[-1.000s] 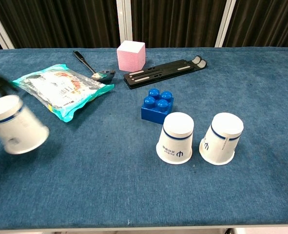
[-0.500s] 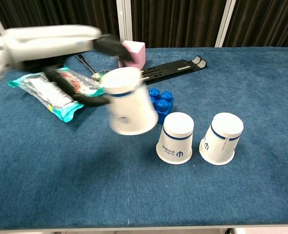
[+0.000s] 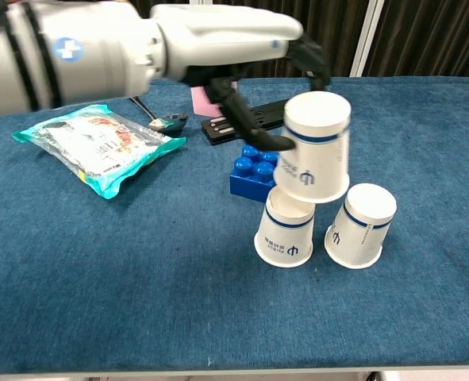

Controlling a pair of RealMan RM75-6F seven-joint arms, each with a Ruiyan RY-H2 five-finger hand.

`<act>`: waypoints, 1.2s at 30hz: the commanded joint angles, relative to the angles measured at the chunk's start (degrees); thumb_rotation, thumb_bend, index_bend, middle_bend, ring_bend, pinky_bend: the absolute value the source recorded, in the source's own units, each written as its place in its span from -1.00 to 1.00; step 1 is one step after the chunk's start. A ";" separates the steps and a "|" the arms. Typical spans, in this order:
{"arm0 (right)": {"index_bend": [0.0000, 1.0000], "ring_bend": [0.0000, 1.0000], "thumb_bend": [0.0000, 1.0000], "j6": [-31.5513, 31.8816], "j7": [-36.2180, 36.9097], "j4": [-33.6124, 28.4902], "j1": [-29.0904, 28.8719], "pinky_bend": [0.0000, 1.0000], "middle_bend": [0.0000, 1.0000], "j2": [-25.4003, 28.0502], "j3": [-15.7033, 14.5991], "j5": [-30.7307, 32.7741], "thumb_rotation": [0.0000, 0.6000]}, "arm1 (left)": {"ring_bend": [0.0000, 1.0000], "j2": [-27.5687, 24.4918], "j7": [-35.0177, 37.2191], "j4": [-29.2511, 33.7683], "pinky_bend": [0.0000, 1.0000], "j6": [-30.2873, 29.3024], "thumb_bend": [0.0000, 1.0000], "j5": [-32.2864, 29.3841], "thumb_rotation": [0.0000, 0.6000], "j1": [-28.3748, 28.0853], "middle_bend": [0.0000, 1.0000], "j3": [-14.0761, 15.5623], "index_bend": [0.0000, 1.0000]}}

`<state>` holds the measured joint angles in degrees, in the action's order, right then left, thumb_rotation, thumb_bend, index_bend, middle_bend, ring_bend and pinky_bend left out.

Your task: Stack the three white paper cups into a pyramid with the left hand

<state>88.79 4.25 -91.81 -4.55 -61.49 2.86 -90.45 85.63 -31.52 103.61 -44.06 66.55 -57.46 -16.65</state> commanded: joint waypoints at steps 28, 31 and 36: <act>-1.00 -1.00 -0.52 -1.06 1.05 0.46 -0.36 -0.97 -0.95 -0.12 0.41 0.22 1.00 | -0.97 3.04 -11.06 0.13 -1.00 -6.47 -0.44 -18.47 0.27 -12.59 -0.74 4.79 -0.41; -1.00 -1.00 -0.52 -1.03 1.08 0.40 -0.32 -0.97 -0.95 -0.06 0.40 0.19 1.00 | -0.99 2.84 -10.92 0.28 -1.00 -6.81 -0.48 -18.98 0.27 -12.85 -0.77 5.12 -0.52; -1.00 -1.00 -0.52 -0.84 1.10 0.14 -0.23 -0.97 -0.95 0.17 0.45 0.13 1.00 | -1.00 1.80 -10.70 1.66 -1.00 -8.04 -0.50 -18.68 0.26 -12.73 -0.80 5.94 -0.64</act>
<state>87.94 5.35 -91.66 -4.79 -61.33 3.31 -90.31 87.78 -42.32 104.84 -51.80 47.70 -70.30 -10.95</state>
